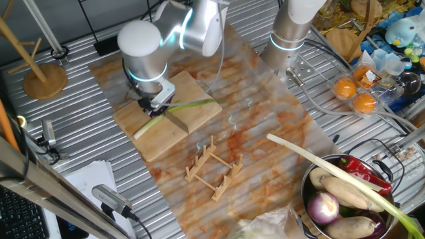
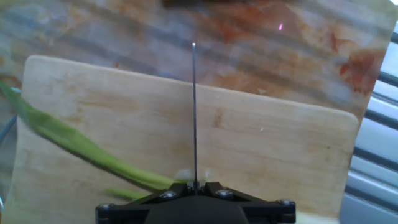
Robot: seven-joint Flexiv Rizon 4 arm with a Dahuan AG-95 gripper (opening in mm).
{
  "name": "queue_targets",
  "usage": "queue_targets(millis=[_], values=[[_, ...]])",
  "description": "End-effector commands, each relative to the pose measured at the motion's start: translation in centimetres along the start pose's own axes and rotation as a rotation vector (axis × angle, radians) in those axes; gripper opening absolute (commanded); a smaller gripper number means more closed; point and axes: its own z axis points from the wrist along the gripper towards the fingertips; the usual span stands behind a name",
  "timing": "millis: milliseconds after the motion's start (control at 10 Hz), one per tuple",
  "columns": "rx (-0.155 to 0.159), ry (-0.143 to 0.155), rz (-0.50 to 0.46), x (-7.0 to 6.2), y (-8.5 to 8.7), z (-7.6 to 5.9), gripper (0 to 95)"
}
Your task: Chop the scallions
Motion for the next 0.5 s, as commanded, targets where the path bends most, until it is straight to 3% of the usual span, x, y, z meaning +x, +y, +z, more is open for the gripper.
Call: queue_targets(millis=[100, 200, 500], values=[[-0.001, -0.005, 0.008, 0.44, 0.17, -0.06, 0.0], [0.001, -0.012, -0.006, 0.95, 0.42, 0.27, 0.0], [-0.004, -0.029, -0.005, 0.83, 0.40, 0.05, 0.0]])
